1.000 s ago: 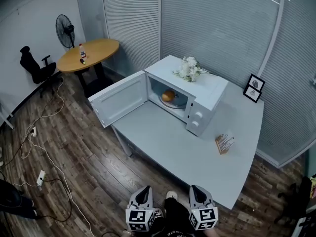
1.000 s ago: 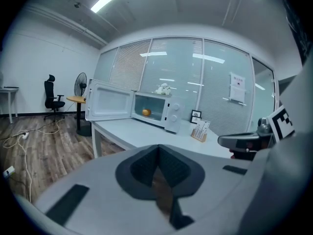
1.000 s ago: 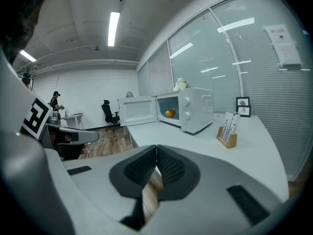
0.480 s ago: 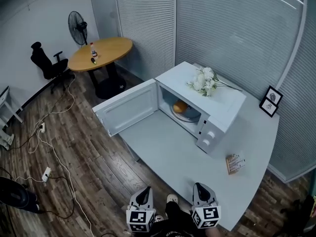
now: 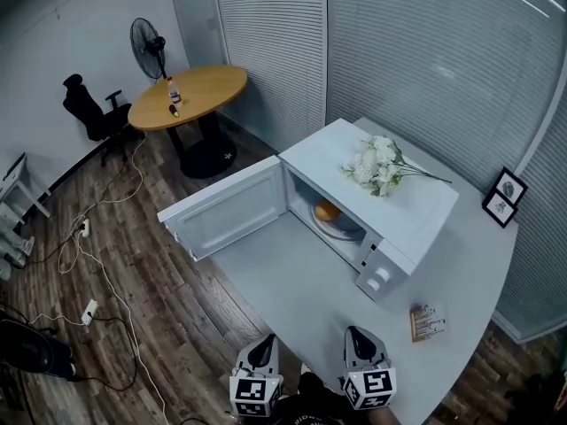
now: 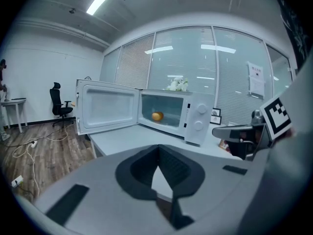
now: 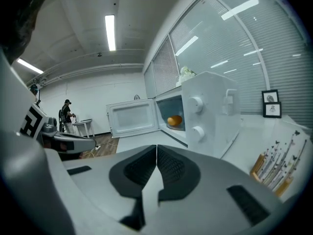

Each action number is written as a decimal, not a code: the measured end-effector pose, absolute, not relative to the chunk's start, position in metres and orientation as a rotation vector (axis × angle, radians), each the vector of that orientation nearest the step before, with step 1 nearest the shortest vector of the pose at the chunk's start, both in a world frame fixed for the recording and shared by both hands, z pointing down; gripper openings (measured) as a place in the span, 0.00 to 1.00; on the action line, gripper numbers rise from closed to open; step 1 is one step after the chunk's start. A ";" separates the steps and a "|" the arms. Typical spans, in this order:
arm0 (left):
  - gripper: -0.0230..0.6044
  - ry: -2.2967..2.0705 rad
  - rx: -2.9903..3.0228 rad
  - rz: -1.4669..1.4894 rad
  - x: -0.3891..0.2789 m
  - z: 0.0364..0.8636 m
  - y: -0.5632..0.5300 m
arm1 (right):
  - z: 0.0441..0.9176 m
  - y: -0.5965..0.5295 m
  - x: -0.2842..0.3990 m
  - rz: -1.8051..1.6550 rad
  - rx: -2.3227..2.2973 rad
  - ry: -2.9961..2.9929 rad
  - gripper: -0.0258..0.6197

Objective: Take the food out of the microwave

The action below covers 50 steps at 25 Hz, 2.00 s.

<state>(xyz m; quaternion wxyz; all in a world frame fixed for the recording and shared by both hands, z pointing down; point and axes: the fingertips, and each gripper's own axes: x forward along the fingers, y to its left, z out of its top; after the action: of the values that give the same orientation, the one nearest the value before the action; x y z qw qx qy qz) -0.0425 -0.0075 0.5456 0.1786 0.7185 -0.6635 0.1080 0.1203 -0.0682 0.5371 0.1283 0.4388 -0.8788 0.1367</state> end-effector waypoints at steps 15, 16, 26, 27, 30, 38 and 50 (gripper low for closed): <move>0.05 -1.789 2.085 0.353 -0.021 0.547 -0.065 | 0.537 -0.116 0.121 0.507 1.333 -2.586 0.05; 0.05 -1.785 2.093 0.352 -0.024 0.547 -0.070 | 0.536 -0.119 0.118 0.501 1.336 -2.586 0.05; 0.05 -1.672 2.222 0.354 -0.061 0.541 -0.121 | 0.531 -0.159 0.083 0.468 1.477 -2.490 0.05; 0.05 -1.663 2.229 0.355 -0.067 0.540 -0.126 | 0.530 -0.162 0.079 0.467 1.493 -2.480 0.05; 0.05 -1.637 2.248 0.354 -0.083 0.540 -0.141 | 0.528 -0.172 0.067 0.472 1.533 -2.449 0.05; 0.05 -1.565 2.313 0.340 -0.114 0.543 -0.178 | 0.531 -0.208 0.036 0.477 1.617 -2.380 0.05; 0.05 -1.450 2.410 0.339 -0.144 0.543 -0.222 | 0.535 -0.265 0.004 0.500 1.699 -2.299 0.05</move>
<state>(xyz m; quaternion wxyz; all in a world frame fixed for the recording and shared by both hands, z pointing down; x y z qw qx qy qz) -0.1439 -0.2216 0.5428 0.1536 0.8407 -0.5057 0.1183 0.0044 -0.2646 0.5347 0.1197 0.5813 -0.7865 0.1711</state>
